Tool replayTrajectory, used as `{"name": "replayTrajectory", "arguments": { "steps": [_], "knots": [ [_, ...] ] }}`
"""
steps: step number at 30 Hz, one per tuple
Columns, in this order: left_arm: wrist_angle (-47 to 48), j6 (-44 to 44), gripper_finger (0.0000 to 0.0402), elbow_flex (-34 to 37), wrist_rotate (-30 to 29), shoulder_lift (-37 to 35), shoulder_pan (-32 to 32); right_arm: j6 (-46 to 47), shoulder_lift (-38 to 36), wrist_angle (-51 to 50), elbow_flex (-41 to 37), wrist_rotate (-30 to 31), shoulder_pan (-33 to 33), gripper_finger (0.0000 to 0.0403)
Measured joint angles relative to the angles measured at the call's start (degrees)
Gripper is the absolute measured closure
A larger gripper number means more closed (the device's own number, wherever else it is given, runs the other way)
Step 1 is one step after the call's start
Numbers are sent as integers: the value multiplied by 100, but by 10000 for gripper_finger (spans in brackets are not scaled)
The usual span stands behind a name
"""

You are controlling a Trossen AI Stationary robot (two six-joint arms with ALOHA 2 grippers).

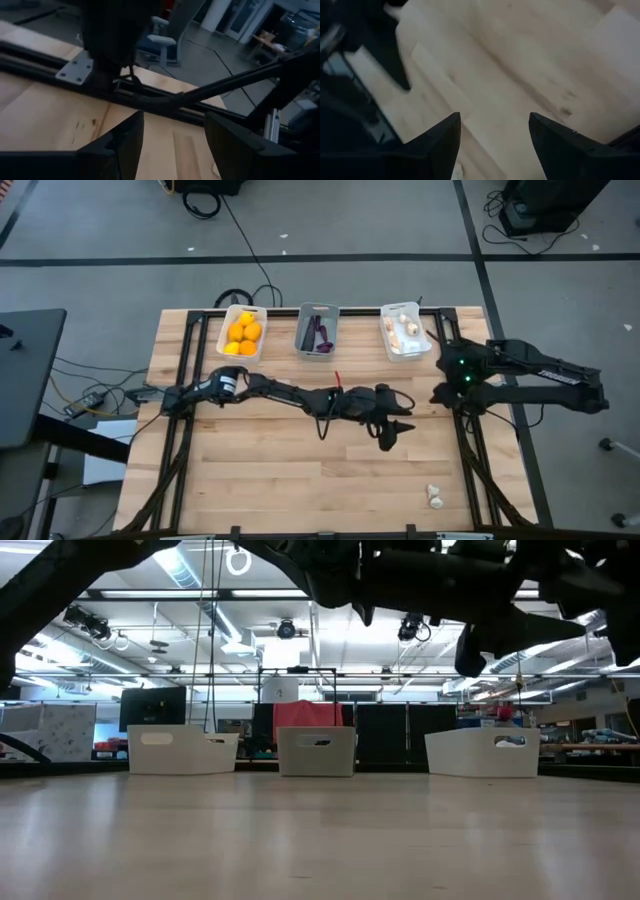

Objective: Sort produce into baskets
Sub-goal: Put the garlic into the right white bin

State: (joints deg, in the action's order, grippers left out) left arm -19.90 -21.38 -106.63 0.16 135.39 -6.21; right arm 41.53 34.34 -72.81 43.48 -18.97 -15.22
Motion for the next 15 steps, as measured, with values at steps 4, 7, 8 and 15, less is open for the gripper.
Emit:
{"name": "replayTrajectory", "arguments": {
  "steps": [4, 7, 8, 15],
  "knots": [
    [114, -261, 188, 0, -8, -102, -25, -65, 5, -8, 0, -38, 476, 165],
    [606, -155, 188, -7, -2, -333, -25, -57, 25, 191, -65, 67, 859, 167],
    [997, -38, 188, -9, -24, -441, -1, -38, 24, 340, -107, 139, 980, 167],
    [3661, 302, 189, -9, -678, -1352, 253, 502, 113, 2828, -664, 538, 1742, 167]
  ]
}}
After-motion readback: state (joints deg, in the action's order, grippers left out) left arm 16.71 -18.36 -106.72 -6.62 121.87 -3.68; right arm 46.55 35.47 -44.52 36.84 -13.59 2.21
